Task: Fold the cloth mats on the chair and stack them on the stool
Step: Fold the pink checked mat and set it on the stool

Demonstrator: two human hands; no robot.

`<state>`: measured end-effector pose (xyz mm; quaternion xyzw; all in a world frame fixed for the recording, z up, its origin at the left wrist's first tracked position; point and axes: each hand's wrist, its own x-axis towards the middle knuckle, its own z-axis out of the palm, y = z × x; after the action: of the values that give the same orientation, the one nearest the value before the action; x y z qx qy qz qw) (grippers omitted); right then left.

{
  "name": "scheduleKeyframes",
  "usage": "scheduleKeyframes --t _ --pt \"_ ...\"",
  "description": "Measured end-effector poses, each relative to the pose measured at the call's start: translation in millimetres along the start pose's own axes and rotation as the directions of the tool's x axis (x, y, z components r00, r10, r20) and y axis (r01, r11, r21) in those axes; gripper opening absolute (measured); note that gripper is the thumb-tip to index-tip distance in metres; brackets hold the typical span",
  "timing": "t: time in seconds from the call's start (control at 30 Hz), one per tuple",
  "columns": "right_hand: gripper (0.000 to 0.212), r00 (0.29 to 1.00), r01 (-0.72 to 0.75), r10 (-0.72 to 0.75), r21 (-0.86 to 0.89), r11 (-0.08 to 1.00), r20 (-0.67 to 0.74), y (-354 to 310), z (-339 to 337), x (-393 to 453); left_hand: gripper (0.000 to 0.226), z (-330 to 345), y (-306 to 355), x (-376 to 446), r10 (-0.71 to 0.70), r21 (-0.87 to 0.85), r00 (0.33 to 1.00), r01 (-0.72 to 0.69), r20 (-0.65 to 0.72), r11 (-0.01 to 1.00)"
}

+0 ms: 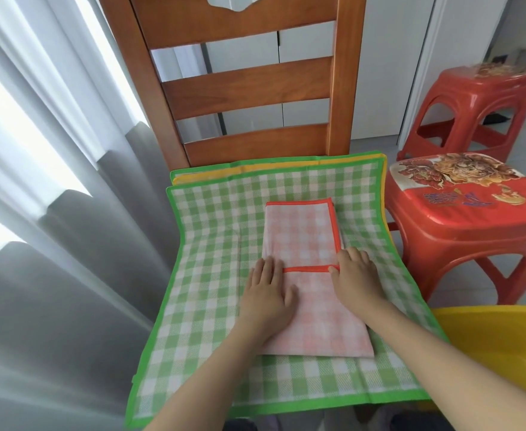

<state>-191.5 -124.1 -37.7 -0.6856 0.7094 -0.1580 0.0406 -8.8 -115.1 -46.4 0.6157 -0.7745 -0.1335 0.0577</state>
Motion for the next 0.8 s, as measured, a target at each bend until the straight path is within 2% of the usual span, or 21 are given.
scheduleKeyframes --t 0.1,0.17,0.23,0.4,0.5,0.57,0.63,0.7,0.8 --pt "0.041 0.991 0.129 -0.13 -0.046 0.991 -0.024 -9.2 -1.7 -7.1 0.078 4.5 0.3 0.6 -0.006 0.013 1.0 0.006 -0.015 1.0" --pt "0.046 0.968 0.237 -0.24 0.046 0.97 0.07 -18.5 -1.2 -15.5 0.087 6.3 -1.1 1.1 -0.004 0.017 1.0 0.005 -0.026 1.0" --pt "0.048 0.947 0.25 -0.264 0.093 0.964 0.184 -20.4 1.6 -25.2 0.09 8.6 -3.0 1.5 -0.002 0.01 0.999 0.002 -0.036 1.0" --pt "0.056 0.948 0.142 -0.153 0.058 0.988 0.28 2.7 -0.2 -31.9 0.081 6.0 -2.8 -0.3 0.007 -0.016 0.999 -0.008 -0.047 1.0" --pt "0.057 0.953 0.114 -0.127 0.064 0.991 0.274 0.9 -1.6 -33.3 0.075 1.4 -1.9 -2.7 -0.014 -0.024 0.997 0.012 -0.077 1.0" --pt "0.056 0.967 0.096 -0.121 0.12 0.988 0.223 -1.7 -1.0 -31.1 0.072 -1.8 0.3 -4.9 0.023 0.039 0.986 -0.017 -0.166 0.999" --pt "0.053 0.984 0.092 -0.124 0.229 0.969 0.129 -1.9 -1.6 -25.9 0.044 -2.0 1.9 -1.5 0.108 0.066 0.959 -0.094 -0.262 0.993" --pt "0.05 0.996 0.032 -0.06 0.385 0.923 0.061 -2.1 -3.1 -20.5 0.027 -5.6 6.6 4.6 0.069 -0.053 0.963 -0.086 -0.262 0.995" --pt "0.043 0.979 -0.196 0.194 0.574 0.795 0.066 0.0 -8.0 -6.0 0.025 -14.4 10.8 15.9 -0.171 -0.335 0.961 0.091 -0.217 0.938"
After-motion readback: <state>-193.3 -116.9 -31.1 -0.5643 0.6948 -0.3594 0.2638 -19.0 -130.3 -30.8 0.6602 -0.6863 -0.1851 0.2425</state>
